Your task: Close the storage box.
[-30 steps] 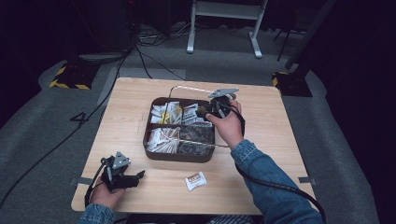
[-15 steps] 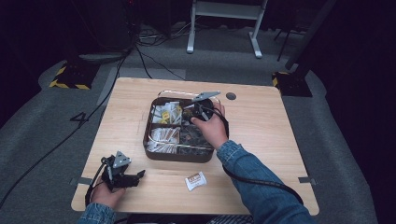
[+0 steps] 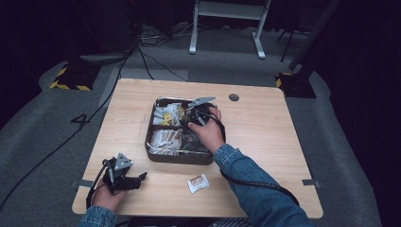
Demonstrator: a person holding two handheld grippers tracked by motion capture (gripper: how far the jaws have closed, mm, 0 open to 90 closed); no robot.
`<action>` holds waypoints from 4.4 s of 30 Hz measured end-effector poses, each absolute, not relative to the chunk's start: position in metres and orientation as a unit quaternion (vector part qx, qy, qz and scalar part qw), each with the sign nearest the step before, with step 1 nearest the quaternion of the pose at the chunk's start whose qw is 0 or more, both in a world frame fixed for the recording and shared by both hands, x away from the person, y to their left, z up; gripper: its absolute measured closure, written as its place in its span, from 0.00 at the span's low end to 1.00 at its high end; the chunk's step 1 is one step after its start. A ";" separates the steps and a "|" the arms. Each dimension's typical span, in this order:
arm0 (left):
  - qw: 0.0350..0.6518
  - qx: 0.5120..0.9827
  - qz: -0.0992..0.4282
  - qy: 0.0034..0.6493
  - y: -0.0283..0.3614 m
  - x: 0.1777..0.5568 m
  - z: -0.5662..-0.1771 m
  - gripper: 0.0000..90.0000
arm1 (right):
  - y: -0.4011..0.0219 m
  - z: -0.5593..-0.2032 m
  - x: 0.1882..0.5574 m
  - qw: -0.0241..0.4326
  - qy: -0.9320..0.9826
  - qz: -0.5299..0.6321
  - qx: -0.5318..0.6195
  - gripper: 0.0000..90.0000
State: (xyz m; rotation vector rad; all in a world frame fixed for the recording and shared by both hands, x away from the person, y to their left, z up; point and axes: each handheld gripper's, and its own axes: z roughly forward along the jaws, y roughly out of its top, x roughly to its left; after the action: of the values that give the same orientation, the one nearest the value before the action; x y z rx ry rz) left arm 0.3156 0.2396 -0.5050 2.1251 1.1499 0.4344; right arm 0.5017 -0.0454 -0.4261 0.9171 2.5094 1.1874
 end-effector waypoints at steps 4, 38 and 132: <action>0.337 0.815 0.167 0.441 0.240 0.316 -0.505 0.21 | -0.043 -0.428 0.501 0.113 0.858 0.398 0.305 0.65; 0.336 0.815 0.167 0.441 0.240 0.316 -0.505 0.21 | -0.040 -0.439 0.499 0.103 0.861 0.398 0.301 0.64; 0.328 0.819 0.162 0.442 0.236 0.320 -0.506 0.09 | -0.276 -0.461 0.419 0.147 0.814 0.424 0.368 0.24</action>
State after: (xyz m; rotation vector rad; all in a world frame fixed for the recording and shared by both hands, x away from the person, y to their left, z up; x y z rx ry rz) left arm 0.3198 0.2361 -0.5056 2.1450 1.1568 0.4249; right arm 0.4189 -0.2758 -0.4609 1.0595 2.3434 1.2202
